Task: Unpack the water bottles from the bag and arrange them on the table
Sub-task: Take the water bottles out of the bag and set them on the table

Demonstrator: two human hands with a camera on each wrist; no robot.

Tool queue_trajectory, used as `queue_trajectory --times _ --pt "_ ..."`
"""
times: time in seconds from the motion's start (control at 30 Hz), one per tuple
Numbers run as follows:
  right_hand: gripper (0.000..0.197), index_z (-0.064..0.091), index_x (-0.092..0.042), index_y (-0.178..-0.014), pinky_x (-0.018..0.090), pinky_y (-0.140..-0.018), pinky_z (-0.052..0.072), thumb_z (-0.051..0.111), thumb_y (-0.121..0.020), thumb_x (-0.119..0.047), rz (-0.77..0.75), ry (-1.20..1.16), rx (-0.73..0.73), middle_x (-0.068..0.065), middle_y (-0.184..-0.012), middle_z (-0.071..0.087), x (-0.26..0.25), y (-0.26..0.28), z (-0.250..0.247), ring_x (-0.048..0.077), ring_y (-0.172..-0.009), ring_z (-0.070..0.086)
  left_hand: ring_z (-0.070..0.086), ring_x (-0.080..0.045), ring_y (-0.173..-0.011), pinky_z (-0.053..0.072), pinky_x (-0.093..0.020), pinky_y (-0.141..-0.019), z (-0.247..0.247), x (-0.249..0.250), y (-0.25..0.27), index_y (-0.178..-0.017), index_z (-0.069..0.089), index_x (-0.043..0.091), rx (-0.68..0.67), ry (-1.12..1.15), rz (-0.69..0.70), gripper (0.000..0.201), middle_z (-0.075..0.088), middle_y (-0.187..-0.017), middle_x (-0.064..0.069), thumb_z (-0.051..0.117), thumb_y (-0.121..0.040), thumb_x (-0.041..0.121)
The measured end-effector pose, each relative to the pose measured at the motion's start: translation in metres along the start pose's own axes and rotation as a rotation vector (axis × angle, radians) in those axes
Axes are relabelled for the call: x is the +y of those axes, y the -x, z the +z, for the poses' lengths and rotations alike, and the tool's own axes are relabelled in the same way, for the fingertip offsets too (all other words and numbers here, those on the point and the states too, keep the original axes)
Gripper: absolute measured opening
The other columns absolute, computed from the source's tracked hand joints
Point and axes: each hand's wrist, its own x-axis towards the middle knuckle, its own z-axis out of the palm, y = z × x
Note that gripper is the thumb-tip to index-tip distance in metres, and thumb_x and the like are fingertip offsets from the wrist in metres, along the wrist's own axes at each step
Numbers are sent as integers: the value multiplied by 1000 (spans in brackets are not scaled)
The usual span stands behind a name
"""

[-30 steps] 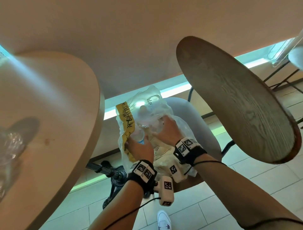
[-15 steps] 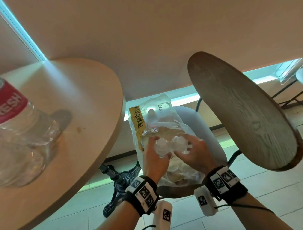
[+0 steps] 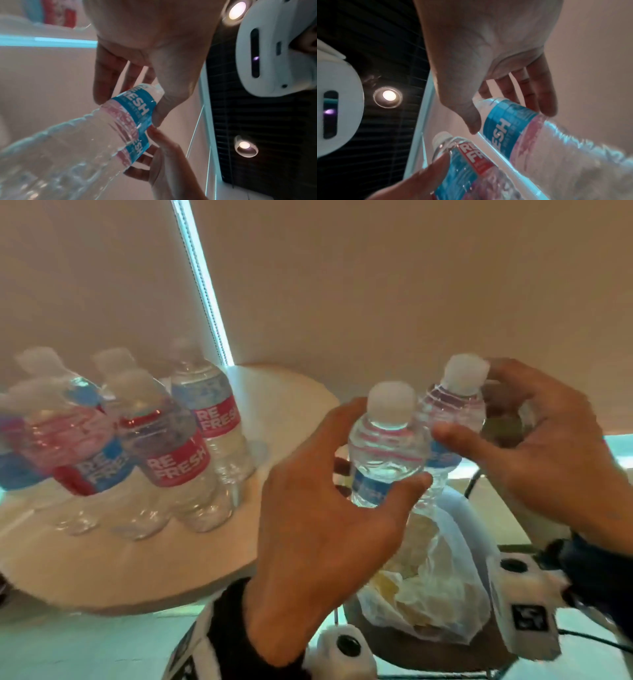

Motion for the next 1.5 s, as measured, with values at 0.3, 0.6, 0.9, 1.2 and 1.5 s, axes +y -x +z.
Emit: queue_trajectory --times 0.3,0.6,0.9,1.2,1.5 --pt "44 59 -20 -125 28 -75 62 74 -85 -29 -141 -136 -222 -6 -106 73 -34 -87 66 -1 -83 70 61 7 -85 54 -20 -77 -66 0 -24 -120 53 45 156 -326 -53 52 52 -84 35 79 -75 44" --pt "44 61 -18 -127 14 -65 53 75 -86 -22 -75 -183 -384 5 -107 74 -22 -105 124 -3 -76 68 57 -2 -102 31 -5 -68 -62 -26 -34 -129 49 32 213 -514 -105 51 61 -118 16 73 -84 37" --pt "42 61 -20 -125 20 -72 56 75 -85 -24 -61 -185 -364 -5 -102 72 -19 -110 133 5 -83 68 58 -18 -122 49 -25 -93 -55 -27 -32 -144 34 21 237 -624 -142 73 41 -148 2 67 -85 48" --pt "49 57 -23 -132 33 -82 61 69 -87 -40 -5 -156 -319 -1 -120 68 -13 -102 123 15 -100 69 71 -27 -104 61 -37 -70 -54 -15 -25 -145 41 13 274 -849 -185 88 58 -140 -6 62 -79 67" --pt "11 69 -15 -92 39 -61 64 75 -85 -19 263 -129 -69 -1 -88 71 88 -30 71 18 -81 71 56 0 -41 51 -17 -43 -25 -18 28 -105 64 39 144 -377 315 26 68 -83 18 66 -82 50"
